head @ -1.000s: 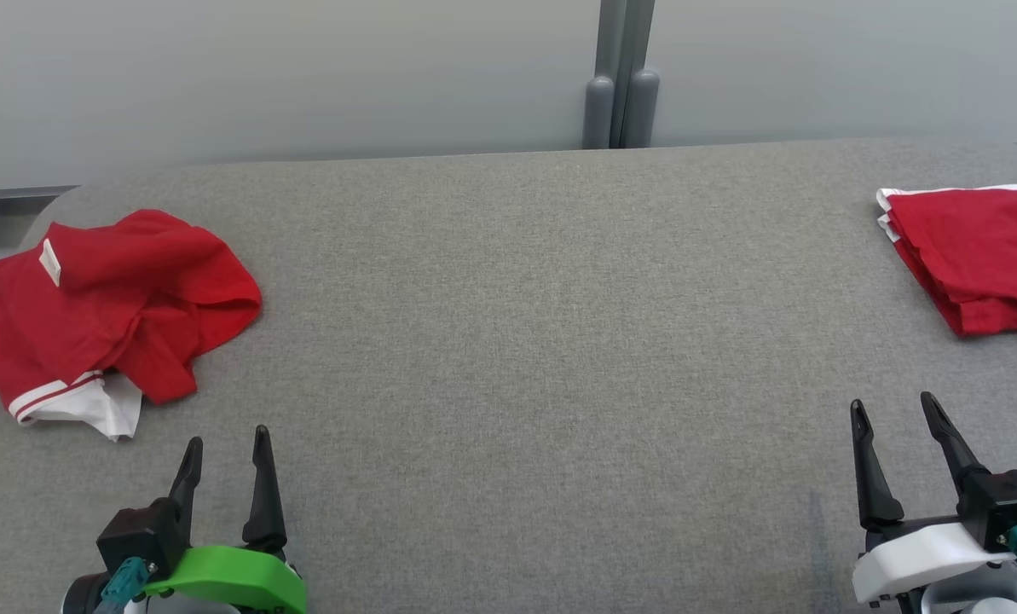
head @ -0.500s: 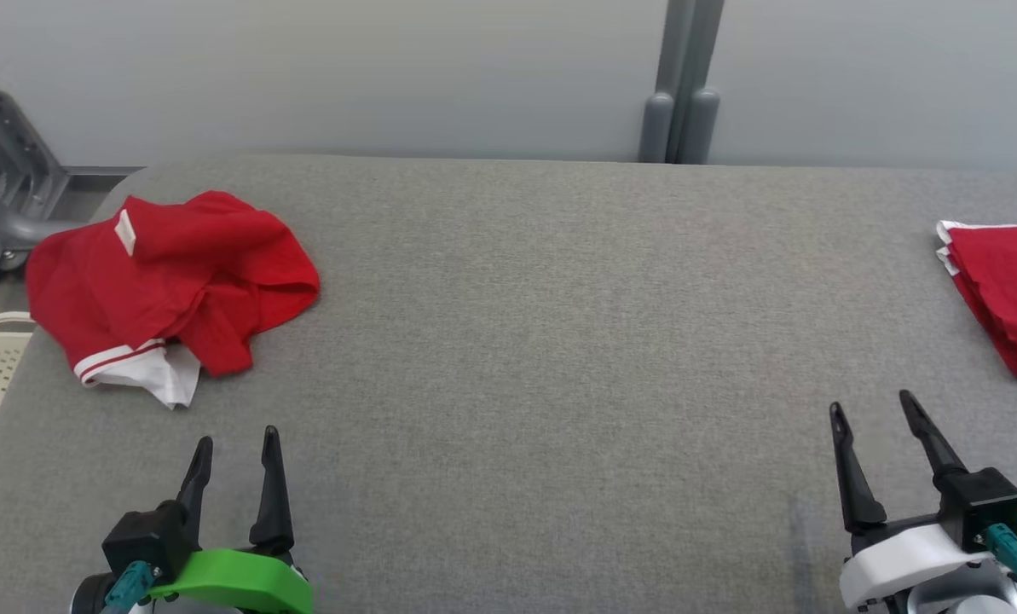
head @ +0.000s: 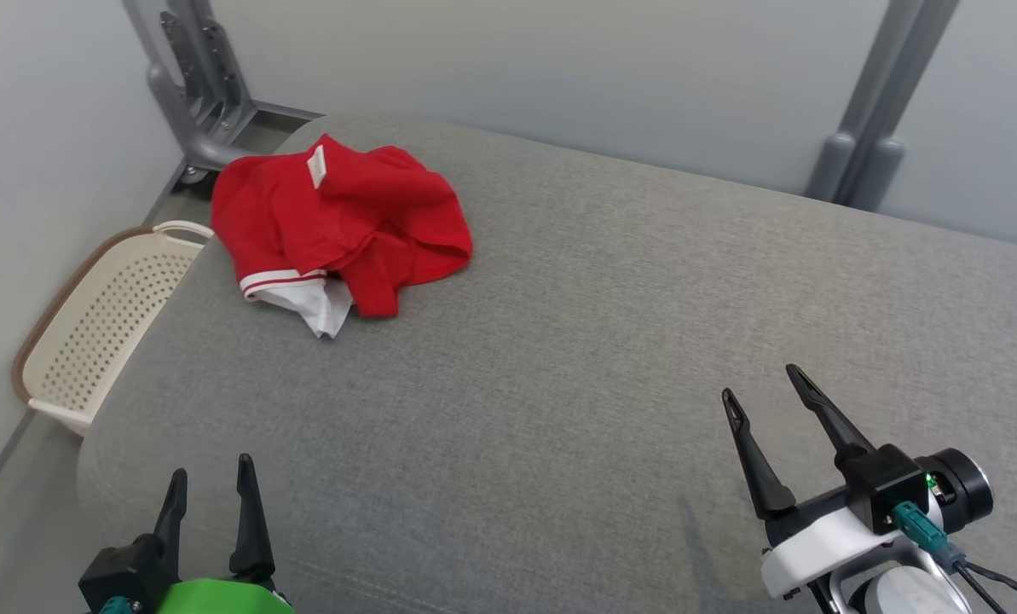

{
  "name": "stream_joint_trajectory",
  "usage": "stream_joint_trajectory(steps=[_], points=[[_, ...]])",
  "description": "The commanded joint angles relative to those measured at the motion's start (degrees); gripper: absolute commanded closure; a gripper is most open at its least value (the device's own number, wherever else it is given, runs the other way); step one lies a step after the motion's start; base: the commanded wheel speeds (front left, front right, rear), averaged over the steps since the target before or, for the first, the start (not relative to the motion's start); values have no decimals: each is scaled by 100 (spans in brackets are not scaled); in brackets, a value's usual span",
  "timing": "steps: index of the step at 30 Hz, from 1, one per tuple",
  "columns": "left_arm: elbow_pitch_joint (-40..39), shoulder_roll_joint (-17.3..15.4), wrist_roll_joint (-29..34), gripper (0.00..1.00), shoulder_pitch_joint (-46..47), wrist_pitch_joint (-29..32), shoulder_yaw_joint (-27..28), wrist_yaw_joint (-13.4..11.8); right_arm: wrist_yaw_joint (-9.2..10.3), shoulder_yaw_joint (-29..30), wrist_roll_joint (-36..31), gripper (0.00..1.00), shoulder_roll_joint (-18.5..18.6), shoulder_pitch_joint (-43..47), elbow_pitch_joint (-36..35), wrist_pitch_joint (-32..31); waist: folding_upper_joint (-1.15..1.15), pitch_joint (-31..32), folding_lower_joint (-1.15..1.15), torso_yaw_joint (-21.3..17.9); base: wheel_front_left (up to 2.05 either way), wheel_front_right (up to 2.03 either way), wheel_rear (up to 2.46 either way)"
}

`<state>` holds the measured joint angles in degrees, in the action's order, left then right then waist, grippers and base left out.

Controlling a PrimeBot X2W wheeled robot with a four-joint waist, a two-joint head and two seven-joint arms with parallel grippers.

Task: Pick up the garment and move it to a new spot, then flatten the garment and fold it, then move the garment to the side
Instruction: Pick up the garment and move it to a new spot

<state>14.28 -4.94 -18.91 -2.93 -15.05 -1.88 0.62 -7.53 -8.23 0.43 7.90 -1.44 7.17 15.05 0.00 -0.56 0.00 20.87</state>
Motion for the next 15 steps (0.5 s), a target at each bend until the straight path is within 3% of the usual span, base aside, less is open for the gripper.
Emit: stream_joint_trajectory(steps=[1, 9, 15], points=[[-44, 27, 31, 0, -43, -17, 35, 30, 8, -32, 61, 0, 42, -34, -40, 18, 0, -55, 0, 530, 0, 0, 0], [145, 170, -459, 0, 918, 85, -86, 140, 8, 60, 6, 0, 230, -246, -412, 18, 0, -800, 0, 488, 0, 0, 0], [880, 201, -1425, 0, 2941, 688, -244, 169, 8, 276, -93, 0, 529, -604, -792, 18, 0, -1881, 0, 236, 0, 0, 0]])
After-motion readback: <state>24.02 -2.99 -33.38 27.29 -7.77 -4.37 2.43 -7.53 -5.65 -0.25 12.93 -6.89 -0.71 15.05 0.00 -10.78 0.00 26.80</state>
